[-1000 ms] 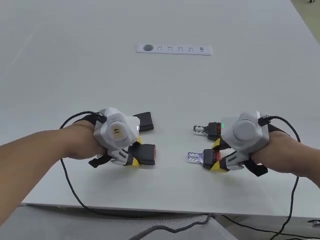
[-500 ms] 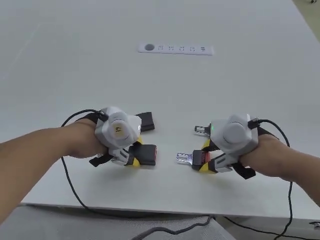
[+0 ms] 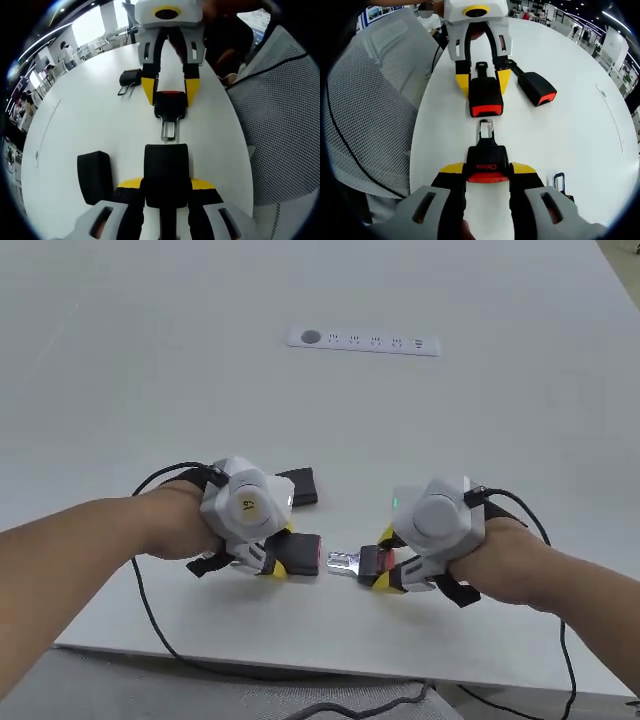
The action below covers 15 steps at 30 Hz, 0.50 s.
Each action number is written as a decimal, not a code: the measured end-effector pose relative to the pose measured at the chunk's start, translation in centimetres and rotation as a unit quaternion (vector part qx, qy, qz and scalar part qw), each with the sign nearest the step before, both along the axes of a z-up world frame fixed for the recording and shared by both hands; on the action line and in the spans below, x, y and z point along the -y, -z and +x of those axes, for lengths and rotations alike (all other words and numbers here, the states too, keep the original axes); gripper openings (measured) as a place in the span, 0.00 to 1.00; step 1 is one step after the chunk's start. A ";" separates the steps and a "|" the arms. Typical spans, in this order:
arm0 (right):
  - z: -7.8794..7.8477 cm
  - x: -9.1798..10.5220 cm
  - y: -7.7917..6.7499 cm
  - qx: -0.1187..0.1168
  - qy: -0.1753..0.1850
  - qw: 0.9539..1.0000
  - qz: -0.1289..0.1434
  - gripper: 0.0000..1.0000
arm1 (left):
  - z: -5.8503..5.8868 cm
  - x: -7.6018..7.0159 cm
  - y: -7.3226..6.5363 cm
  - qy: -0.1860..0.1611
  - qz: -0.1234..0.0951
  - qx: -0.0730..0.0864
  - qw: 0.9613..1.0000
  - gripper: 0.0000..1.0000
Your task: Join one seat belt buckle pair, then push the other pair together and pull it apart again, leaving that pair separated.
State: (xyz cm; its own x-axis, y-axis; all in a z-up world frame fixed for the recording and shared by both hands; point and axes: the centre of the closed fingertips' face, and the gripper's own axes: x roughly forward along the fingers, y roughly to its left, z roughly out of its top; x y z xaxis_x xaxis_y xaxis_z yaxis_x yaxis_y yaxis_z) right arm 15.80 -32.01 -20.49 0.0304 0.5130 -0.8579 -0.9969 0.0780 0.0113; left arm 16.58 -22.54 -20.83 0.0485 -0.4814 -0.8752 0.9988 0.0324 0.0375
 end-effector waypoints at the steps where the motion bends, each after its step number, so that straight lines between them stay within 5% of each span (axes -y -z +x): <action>1: 0.0 -0.3 0.0 0.000 0.002 1.000 0.001 0.31 | 0.0 0.0 0.0 0.001 0.001 0.000 1.000 0.34; 15: 0.2 -1.3 -0.2 0.015 -0.011 1.000 0.002 0.31 | -0.3 0.1 -0.1 0.000 0.005 -0.001 1.000 0.34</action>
State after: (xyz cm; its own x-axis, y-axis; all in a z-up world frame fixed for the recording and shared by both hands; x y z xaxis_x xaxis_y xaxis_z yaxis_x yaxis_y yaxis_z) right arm 16.01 -30.69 -20.26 0.0439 0.5165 -0.8551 -0.9983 0.0559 -0.0175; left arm 16.31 -22.67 -20.75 0.0457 -0.4728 -0.8800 0.9989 0.0314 0.0350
